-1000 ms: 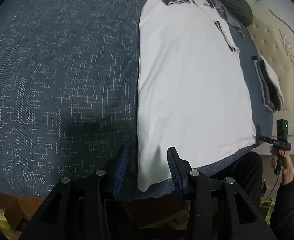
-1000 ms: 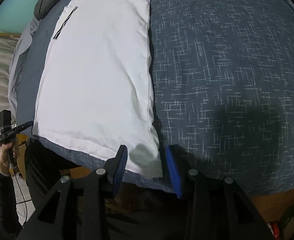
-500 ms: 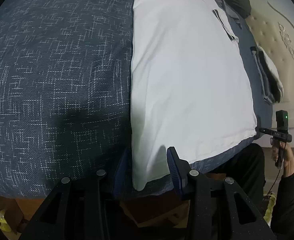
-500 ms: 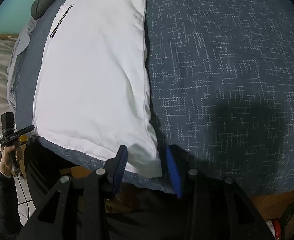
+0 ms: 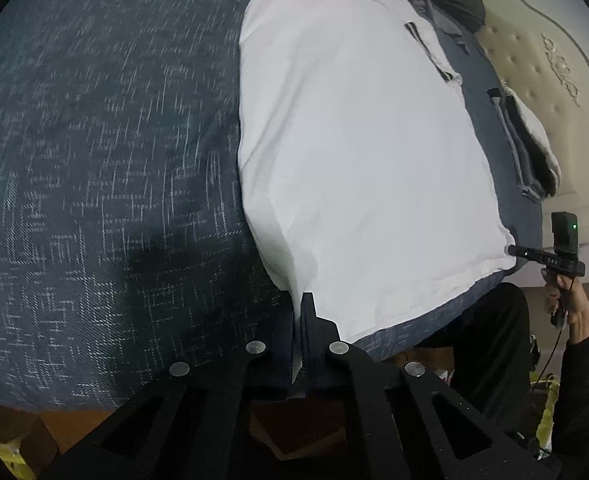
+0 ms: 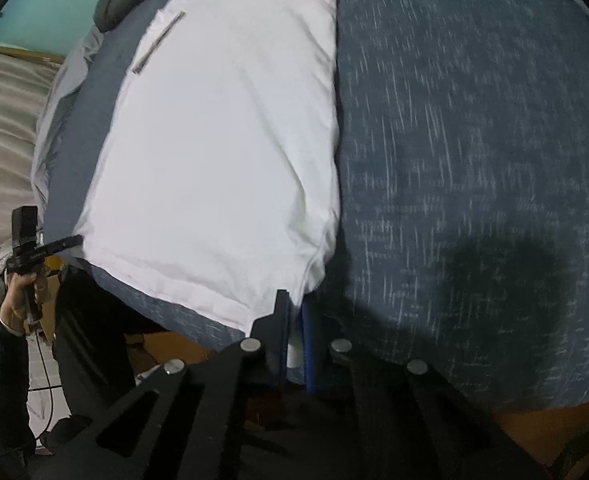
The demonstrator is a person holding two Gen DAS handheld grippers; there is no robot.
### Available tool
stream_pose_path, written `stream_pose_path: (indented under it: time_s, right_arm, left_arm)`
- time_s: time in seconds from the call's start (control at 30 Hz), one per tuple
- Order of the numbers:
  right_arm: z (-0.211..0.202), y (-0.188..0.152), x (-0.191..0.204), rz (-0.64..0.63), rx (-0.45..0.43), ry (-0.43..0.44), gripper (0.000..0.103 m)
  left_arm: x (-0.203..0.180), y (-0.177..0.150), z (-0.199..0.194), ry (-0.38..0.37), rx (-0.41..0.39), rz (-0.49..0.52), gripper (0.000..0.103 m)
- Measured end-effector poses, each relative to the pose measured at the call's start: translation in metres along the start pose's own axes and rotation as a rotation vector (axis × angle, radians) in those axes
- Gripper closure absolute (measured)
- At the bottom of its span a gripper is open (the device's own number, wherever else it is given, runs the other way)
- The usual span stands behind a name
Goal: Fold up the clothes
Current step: 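Lift the hem with both tools and fold it toward the collar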
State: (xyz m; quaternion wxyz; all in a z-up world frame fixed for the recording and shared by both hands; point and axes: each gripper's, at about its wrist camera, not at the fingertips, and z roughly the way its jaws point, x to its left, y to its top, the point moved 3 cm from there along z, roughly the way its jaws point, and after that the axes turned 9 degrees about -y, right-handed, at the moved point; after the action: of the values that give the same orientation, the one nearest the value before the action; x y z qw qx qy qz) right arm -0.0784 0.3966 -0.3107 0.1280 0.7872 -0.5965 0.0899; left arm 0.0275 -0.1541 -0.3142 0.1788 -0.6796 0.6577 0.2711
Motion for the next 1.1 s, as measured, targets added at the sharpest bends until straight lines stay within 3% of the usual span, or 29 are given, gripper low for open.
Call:
stream_pose_path:
  time_s: [0.37, 0.57, 1.1]
  right_arm:
    - [-0.063, 0.043, 0.004, -0.003, -0.136, 0.049, 0.099]
    - [-0.078, 0.073, 0.022, 0.001, -0.196, 0.076, 0.099]
    - [-0.113, 0.198, 0.021, 0.059, -0.314, 0.115, 0.099]
  left_arm:
    - [-0.022, 0.038, -0.038, -0.043, -0.1, 0.028, 0.1]
    - [-0.036, 0.071, -0.063, -0.055, -0.155, 0.047, 0.1]
    - [-0.05, 0.211, -0.084, -0.119, -0.277, 0.022, 0.1]
